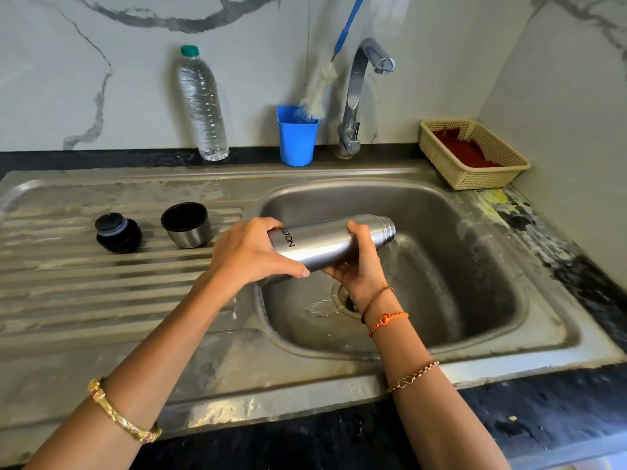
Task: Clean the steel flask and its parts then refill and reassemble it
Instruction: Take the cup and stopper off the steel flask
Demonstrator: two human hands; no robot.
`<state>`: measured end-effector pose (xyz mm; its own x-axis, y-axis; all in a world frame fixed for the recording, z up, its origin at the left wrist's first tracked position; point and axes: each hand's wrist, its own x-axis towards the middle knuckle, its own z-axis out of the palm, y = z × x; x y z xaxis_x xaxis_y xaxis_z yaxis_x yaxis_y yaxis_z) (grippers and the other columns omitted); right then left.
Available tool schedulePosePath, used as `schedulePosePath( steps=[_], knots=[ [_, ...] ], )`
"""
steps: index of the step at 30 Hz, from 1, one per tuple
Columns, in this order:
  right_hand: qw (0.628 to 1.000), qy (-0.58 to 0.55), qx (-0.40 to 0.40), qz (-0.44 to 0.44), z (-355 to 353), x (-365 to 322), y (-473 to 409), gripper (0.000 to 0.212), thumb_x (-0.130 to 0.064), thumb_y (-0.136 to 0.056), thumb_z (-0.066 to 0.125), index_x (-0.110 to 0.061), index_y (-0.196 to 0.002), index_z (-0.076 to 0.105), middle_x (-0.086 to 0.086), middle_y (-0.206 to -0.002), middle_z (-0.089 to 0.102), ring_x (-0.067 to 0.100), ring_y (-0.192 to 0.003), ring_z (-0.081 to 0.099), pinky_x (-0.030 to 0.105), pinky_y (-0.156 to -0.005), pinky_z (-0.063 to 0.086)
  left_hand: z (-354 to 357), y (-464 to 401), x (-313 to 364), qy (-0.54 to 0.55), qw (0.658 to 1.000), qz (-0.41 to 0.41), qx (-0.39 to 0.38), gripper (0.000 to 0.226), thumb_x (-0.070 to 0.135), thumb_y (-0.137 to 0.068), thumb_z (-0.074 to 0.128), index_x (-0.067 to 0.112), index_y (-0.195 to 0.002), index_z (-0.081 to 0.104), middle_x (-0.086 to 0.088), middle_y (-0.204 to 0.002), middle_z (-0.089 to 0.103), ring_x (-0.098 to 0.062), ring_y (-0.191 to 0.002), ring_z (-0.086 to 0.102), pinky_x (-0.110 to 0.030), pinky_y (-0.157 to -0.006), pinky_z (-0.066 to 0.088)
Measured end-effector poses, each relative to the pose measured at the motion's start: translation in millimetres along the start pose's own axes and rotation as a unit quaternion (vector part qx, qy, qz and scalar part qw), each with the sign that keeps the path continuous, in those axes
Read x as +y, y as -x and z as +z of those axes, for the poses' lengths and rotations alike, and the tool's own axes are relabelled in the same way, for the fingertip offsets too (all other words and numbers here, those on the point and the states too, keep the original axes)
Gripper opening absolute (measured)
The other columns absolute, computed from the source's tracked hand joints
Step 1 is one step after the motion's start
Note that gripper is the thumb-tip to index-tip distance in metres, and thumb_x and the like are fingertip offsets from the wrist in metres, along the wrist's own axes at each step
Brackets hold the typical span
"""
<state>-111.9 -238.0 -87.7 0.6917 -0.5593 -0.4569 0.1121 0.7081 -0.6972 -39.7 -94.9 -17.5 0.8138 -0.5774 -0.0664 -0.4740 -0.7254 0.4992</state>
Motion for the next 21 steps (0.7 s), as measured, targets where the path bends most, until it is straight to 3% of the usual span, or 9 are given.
schedulePosePath(
  steps=[3,7,10,13,21],
  knots=[
    [0.999,-0.025,-0.008,0.019,-0.6,0.3,0.1,0.049,-0.032,-0.078,0.066,-0.008,-0.12,0.055,0.015,-0.119,0.062,0.029,-0.107,0.062,0.041,-0.068,0.058,-4.7,-0.8,8.9,-0.038,0.999,0.01,-0.007,0.074,0.051,-0.053,0.082,0.027,-0.119,0.058,-0.001,-0.106,0.064,-0.024,-0.1,0.057,-0.027,-0.073,0.04],
    [0.998,-0.044,-0.038,0.039,-2.4,-1.7,2.5,0.028,-0.035,-0.086,0.053,-0.014,-0.104,0.058,0.009,-0.099,0.065,0.025,-0.091,0.063,0.038,-0.068,0.058,-10.7,-3.9,27.3,-0.096,0.995,0.037,-0.014,0.078,0.056,-0.055,0.079,0.023,-0.122,0.057,-0.004,-0.111,0.062,-0.026,-0.104,0.055,-0.03,-0.078,0.038],
    [0.997,-0.061,-0.029,0.046,-3.5,-2.2,4.2,0.027,-0.038,-0.087,0.051,-0.016,-0.099,0.059,0.007,-0.093,0.065,0.022,-0.085,0.063,0.034,-0.064,0.058,-13.8,-9.8,40.5,-0.137,0.988,0.057,-0.031,0.07,0.059,-0.057,0.077,0.019,-0.111,0.061,0.0,-0.092,0.053,-0.02,-0.088,0.047,-0.029,-0.072,0.036],
    [0.996,-0.079,-0.01,0.05,-5.5,-3.1,4.3,0.028,-0.04,-0.086,0.051,-0.015,-0.095,0.06,0.007,-0.089,0.064,0.021,-0.081,0.062,0.028,-0.054,0.057,-13.9,-14.5,51.7,-0.164,0.983,0.073,-0.042,0.07,0.06,-0.057,0.076,0.017,-0.11,0.059,0.002,-0.088,0.052,-0.021,-0.093,0.052,-0.028,-0.07,0.034],
    [0.994,-0.09,0.032,0.06,-5.7,-8.4,4.3,0.033,-0.046,-0.086,0.052,-0.013,-0.088,0.058,0.007,-0.082,0.063,0.018,-0.073,0.061,0.024,-0.048,0.055,-13.1,-21.8,76.5,-0.21,0.972,0.097,-0.048,0.07,0.056,-0.062,0.075,0.015,-0.115,0.055,-0.003,-0.107,0.056,-0.024,-0.106,0.052,-0.029,-0.074,0.034]
  ],
)
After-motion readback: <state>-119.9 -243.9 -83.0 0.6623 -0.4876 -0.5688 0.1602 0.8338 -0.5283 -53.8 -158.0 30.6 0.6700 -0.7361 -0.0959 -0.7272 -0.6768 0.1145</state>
